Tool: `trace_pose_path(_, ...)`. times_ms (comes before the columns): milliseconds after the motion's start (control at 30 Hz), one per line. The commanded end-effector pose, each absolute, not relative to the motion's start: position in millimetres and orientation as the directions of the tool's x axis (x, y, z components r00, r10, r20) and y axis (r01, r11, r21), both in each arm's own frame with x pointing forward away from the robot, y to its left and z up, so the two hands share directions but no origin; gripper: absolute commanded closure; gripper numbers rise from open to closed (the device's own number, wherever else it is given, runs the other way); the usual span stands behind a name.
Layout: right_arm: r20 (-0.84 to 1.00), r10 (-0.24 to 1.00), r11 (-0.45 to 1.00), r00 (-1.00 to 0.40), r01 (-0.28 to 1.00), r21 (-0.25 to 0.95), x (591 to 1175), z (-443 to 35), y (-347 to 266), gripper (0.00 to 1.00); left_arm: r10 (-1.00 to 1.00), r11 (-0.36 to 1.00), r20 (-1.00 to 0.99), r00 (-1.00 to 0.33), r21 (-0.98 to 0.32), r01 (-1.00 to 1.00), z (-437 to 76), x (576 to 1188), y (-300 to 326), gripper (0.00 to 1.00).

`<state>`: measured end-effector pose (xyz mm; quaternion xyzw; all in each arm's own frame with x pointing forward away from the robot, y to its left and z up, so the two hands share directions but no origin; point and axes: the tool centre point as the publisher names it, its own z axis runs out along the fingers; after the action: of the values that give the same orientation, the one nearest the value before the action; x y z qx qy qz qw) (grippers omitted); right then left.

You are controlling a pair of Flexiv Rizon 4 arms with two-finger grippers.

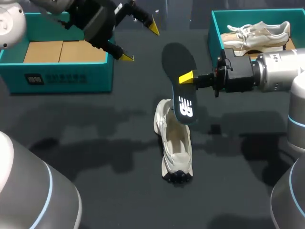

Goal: Take the shoe out of the shoebox, open the shoe tongue, remove and reinsert the insole, then place the shoe into the shoebox

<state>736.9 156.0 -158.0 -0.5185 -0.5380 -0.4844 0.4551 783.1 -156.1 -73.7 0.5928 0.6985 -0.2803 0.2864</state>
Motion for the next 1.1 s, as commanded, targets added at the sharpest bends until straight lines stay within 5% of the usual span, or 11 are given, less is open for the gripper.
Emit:
trace_pose_path(33, 0.992, 0.12, -0.009, -0.047, 0.999, 0.049, 736, -158, 157, 1.0, 0.369, 0.131, -0.925, -0.091, -0.045, 0.99, -91, 782, -152, 0.0)
trace_pose_path(167, 0.992, 0.12, -0.009, -0.047, 0.999, 0.049, 736, -158, 157, 1.0, 0.214, 0.116, -0.974, -0.078, -0.054, 0.992, -105, 792, -150, 0.0)
trace_pose_path(1100, 0.997, 0.079, -0.054, 0.018, 0.998, -0.013, 726, -154, 169, 1.0, 0.069, 0.165, -0.993, -0.093, -0.081, 0.983, -146, 786, -177, 0.0)
